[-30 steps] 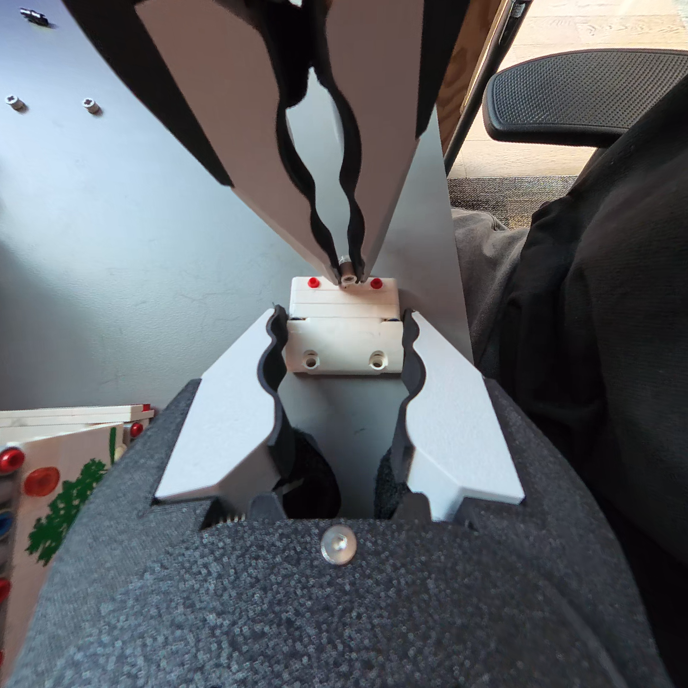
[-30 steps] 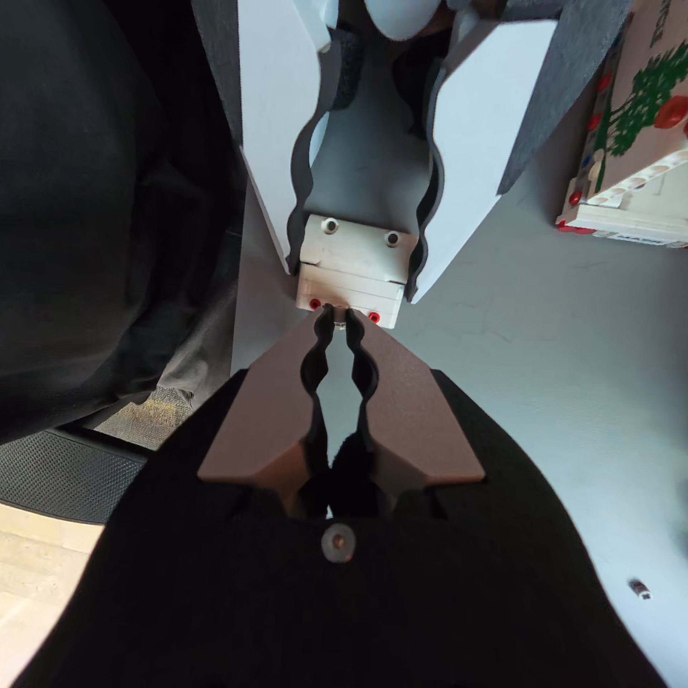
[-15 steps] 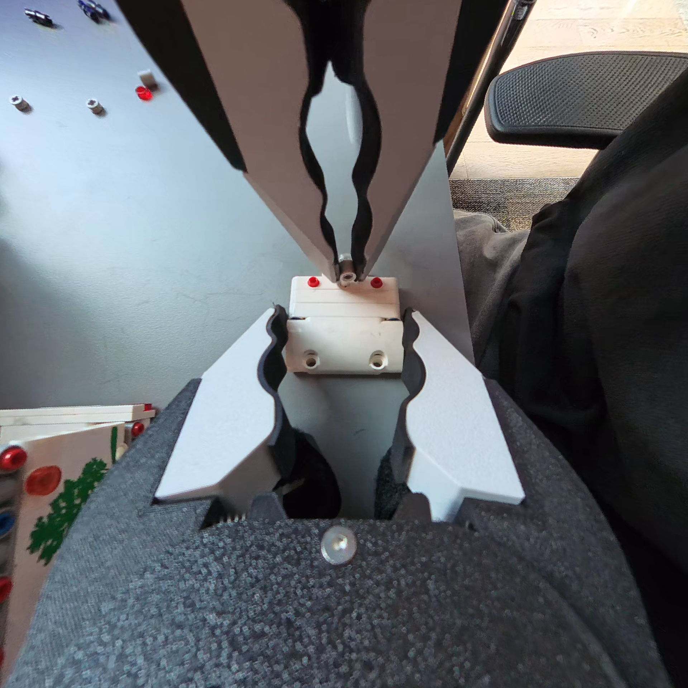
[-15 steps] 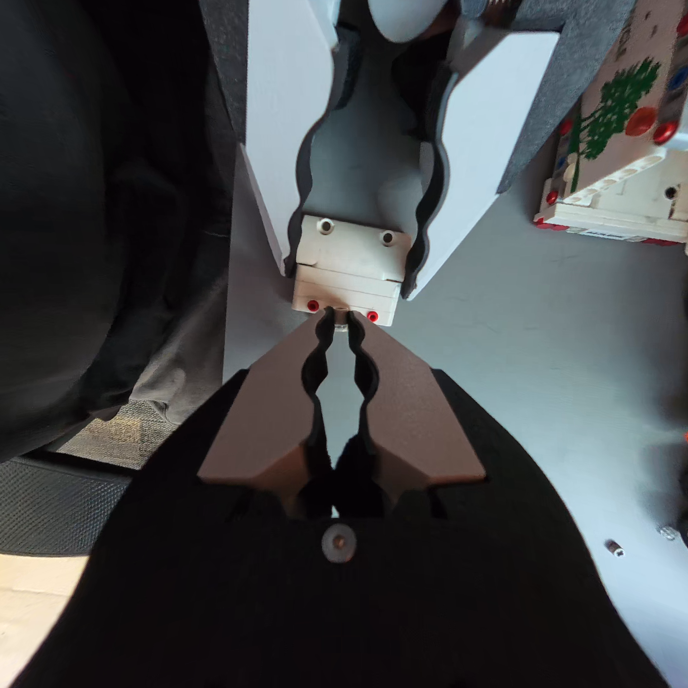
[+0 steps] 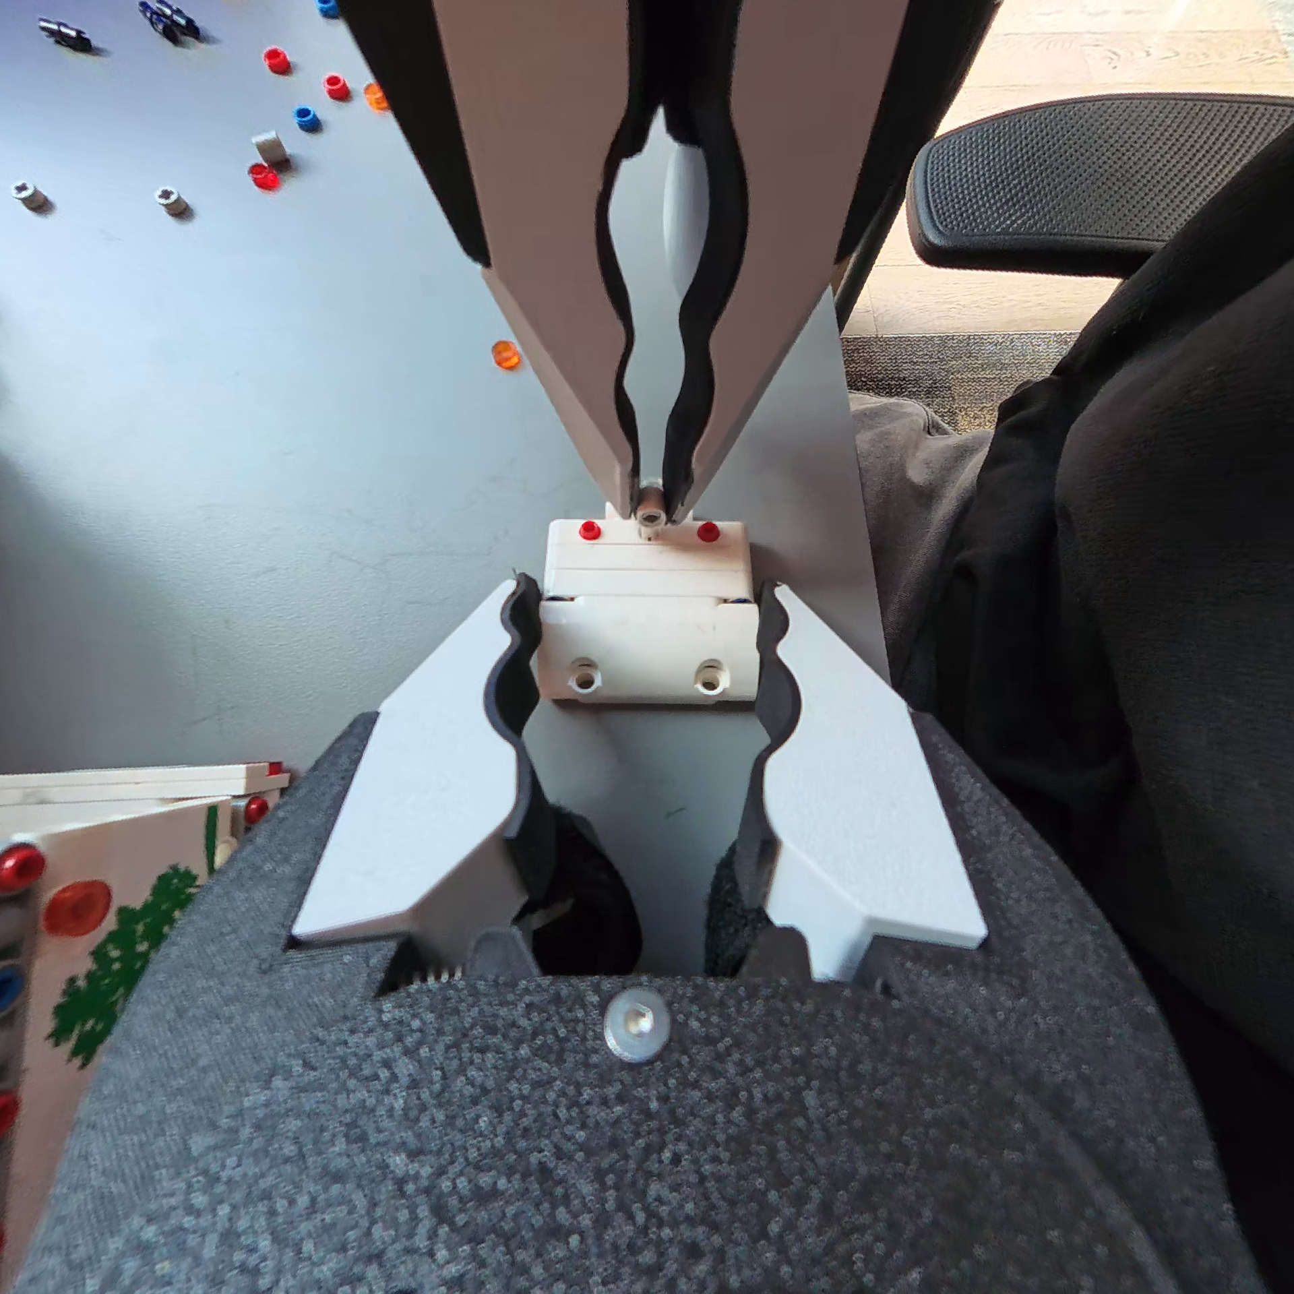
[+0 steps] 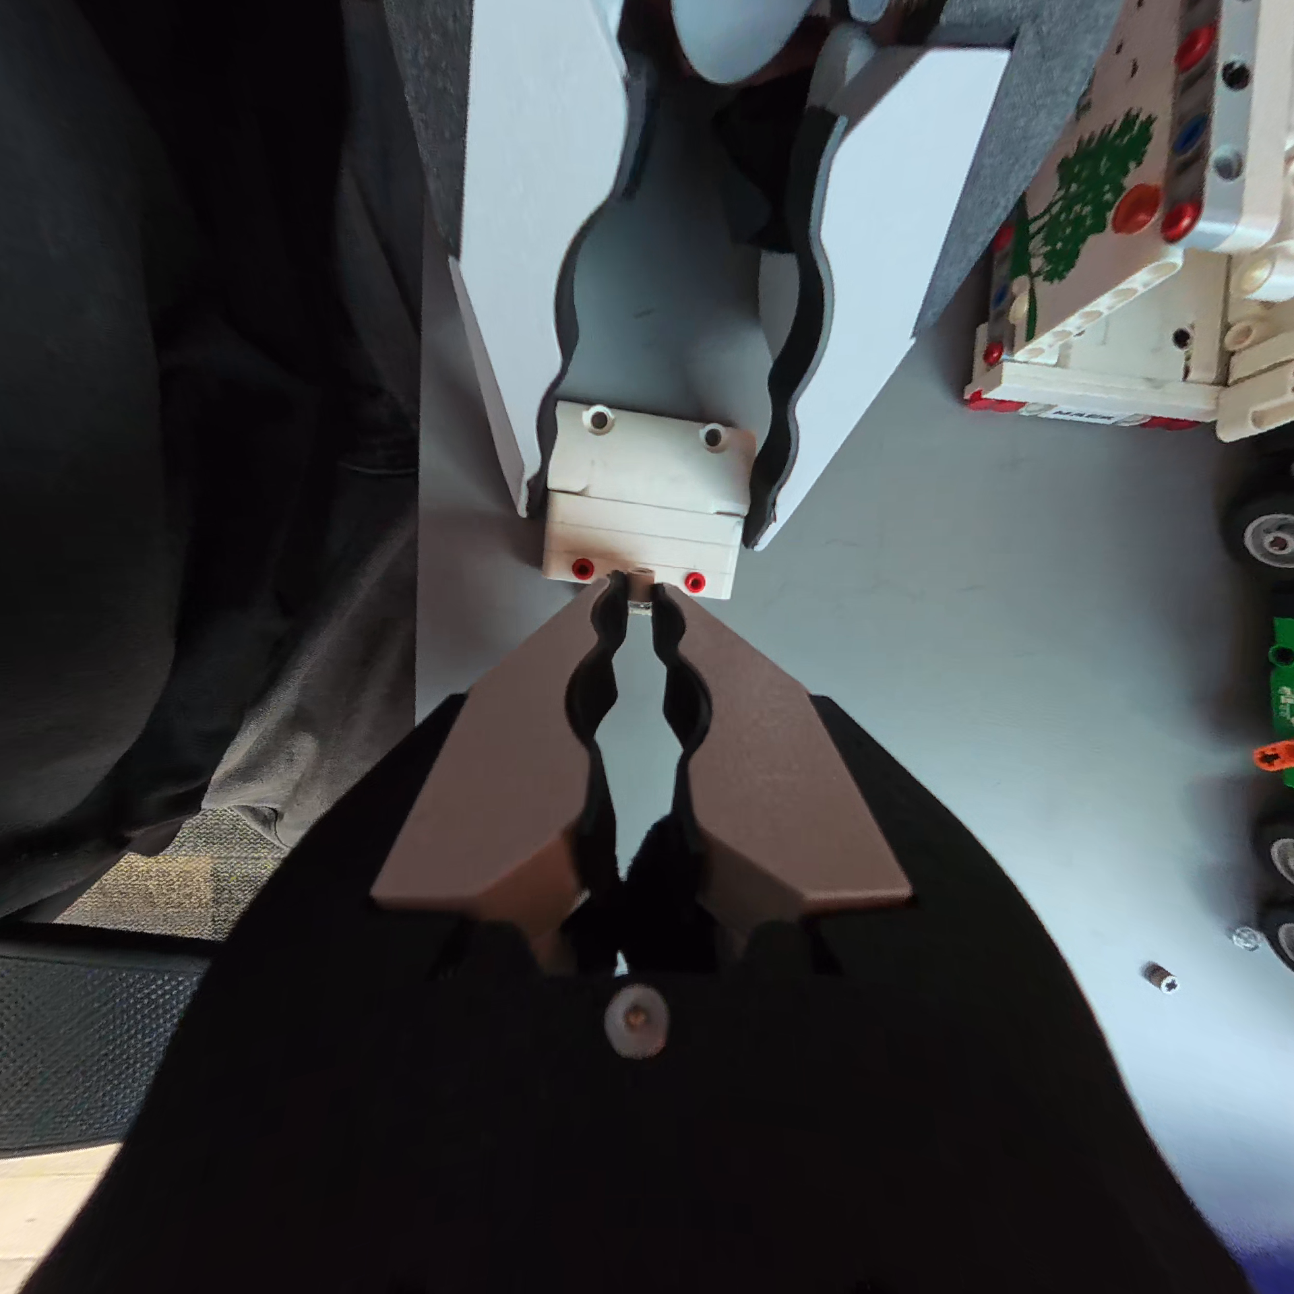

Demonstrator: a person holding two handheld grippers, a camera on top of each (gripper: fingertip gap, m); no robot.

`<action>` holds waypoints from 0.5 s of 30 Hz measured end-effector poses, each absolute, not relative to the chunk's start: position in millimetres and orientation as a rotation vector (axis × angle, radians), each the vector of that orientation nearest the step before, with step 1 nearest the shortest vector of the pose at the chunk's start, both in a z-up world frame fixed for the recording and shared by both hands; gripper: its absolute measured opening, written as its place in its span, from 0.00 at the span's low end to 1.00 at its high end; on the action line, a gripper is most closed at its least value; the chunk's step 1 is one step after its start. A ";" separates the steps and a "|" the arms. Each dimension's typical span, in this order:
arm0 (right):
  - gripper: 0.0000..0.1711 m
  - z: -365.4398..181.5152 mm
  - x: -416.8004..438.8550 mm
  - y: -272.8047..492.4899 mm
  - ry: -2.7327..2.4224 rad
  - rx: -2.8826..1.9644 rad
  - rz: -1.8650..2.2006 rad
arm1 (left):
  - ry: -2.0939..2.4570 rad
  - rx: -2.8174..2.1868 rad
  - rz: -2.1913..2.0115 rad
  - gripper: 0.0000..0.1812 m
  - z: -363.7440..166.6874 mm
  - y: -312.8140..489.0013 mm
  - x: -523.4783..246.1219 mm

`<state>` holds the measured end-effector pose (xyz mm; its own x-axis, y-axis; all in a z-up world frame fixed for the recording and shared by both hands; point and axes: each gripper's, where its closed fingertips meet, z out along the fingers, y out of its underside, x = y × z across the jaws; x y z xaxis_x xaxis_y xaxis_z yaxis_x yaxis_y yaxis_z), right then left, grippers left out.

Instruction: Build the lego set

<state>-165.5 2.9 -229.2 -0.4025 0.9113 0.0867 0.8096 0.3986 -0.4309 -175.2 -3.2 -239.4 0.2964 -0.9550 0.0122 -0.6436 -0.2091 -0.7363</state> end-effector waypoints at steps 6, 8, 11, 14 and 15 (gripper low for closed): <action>0.03 -231.7 -167.2 2.7 -2.375 -1.548 0.364 | 1.424 -1.941 -0.637 0.33 -239.6 -3.5 -175.3; 0.03 -231.7 -167.3 2.4 -2.364 -1.553 0.367 | 1.424 -1.940 -0.636 0.33 -239.6 -3.5 -175.3; 0.03 -230.8 -168.1 2.2 -2.288 -1.617 0.483 | 1.427 -1.930 -0.624 0.33 -238.9 -3.7 -175.4; 0.11 -221.8 -165.3 7.5 -2.089 -1.718 0.683 | 1.427 -1.827 -0.555 0.33 -230.2 -4.4 -175.7; 0.14 -214.2 -164.2 8.6 -1.983 -1.768 0.806 | 1.404 -1.767 -0.520 0.33 -223.0 -3.0 -176.0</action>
